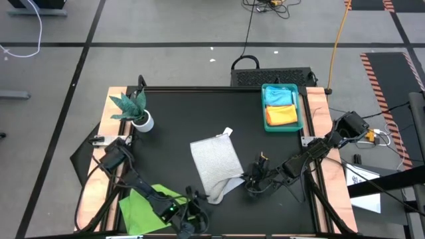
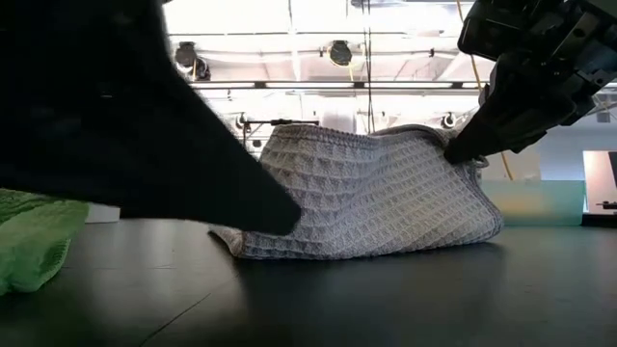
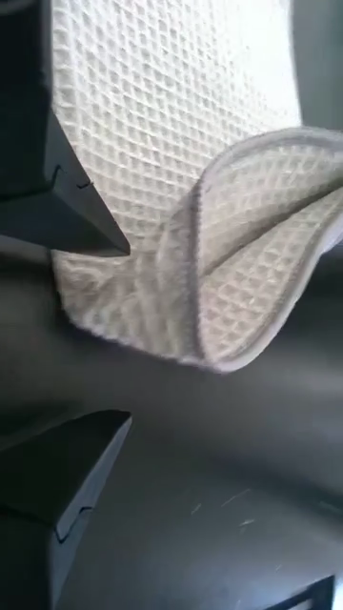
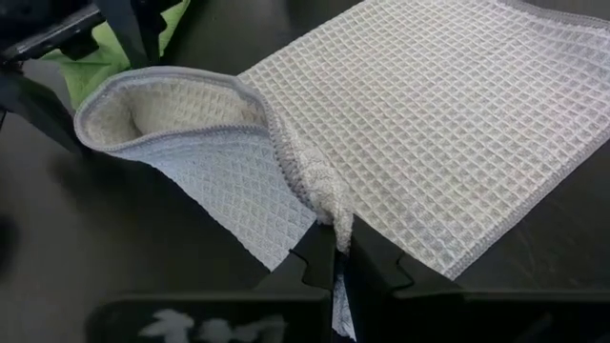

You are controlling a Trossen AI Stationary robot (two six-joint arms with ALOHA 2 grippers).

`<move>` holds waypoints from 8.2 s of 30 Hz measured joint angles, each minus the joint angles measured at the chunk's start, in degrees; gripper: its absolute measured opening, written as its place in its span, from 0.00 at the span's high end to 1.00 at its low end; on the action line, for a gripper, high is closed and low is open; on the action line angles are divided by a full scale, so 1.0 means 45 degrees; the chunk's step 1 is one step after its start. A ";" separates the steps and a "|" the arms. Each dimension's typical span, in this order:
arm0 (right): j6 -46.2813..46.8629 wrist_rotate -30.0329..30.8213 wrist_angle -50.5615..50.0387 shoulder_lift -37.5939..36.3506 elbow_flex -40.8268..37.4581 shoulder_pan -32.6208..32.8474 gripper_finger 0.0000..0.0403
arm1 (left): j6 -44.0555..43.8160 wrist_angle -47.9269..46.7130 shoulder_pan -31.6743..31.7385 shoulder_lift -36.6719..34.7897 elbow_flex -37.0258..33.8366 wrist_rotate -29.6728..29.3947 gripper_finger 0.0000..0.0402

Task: Fold microfiber towels
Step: Fold the white microfiber cloth

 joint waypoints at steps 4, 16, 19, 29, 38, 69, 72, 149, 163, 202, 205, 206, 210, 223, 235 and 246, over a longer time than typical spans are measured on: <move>-0.0051 -0.0059 0.0009 -0.0005 0.0000 0.0005 0.99 | -0.0305 0.0204 0.0220 0.0027 0.0000 -0.0749 0.33; -0.0051 -0.0325 0.0005 -0.0005 0.0000 0.0205 0.99 | 0.0102 0.0552 0.0181 0.0027 0.0000 -0.1376 0.57; -0.0050 -0.0322 0.0005 -0.0005 0.0000 0.0358 0.99 | 0.0175 0.0525 0.0075 0.0027 0.0000 -0.1395 0.66; -0.0215 -0.1122 -0.0043 -0.0005 -0.0004 0.0923 0.99 | 0.1846 0.0199 -0.0215 -0.0777 -0.0010 -0.1187 0.97; -0.4327 -0.1690 0.0048 -0.0005 0.0000 0.1514 0.99 | 0.1440 -0.1686 -0.0206 -0.1736 -0.0005 0.0354 0.99; -0.8527 0.0818 0.3126 0.2092 -0.0005 0.0382 0.50 | -0.2227 -0.5136 0.0935 -0.1745 -0.0005 0.1365 0.95; -0.7698 0.0751 0.3136 0.2018 -0.0005 -0.0096 0.55 | -0.2040 -0.5084 0.0890 -0.1738 -0.0005 0.1391 0.98; -0.2720 -0.0273 0.1213 0.0170 -0.0005 -0.1399 1.00 | 0.3129 -0.5081 0.1167 -0.2100 -0.0006 0.3823 0.72; -0.2682 -0.0555 0.0942 0.0170 -0.0005 -0.1394 1.00 | -0.2412 -0.7806 0.1469 -0.2206 -0.0574 0.2851 0.39; -0.2239 -0.0525 0.0723 0.0170 -0.0003 -0.0296 1.00 | -0.3904 0.9407 0.2037 -0.2974 -0.7368 0.4315 0.51; -0.2242 -0.0512 0.0723 0.0170 -0.0005 -0.0242 1.00 | -0.3842 0.9310 0.2130 -0.2974 -0.7363 0.4617 0.60; -0.2248 -0.0505 0.0723 0.0170 -0.0005 -0.0226 1.00 | -0.3811 0.9306 0.2137 -0.2974 -0.7363 0.4678 0.63; -0.2246 -0.0505 0.0721 0.0170 -0.0005 -0.0200 1.00 | -0.3359 0.9341 0.2075 -0.2974 -0.7363 0.5121 0.79; -0.3174 0.0963 0.1743 0.0175 0.0000 0.0452 1.00 | -0.2574 0.6883 0.1878 -0.5175 -0.7354 0.4832 0.99; -0.4150 0.2492 0.1228 0.0026 -0.0005 -0.1640 1.00 | -0.1334 0.2437 0.3502 -0.6577 -0.7349 0.3239 0.97; -0.4058 0.2424 0.0840 -0.0253 -0.0005 -0.1751 1.00 | -0.0378 0.2337 0.4054 -0.6578 -0.7354 0.3045 0.96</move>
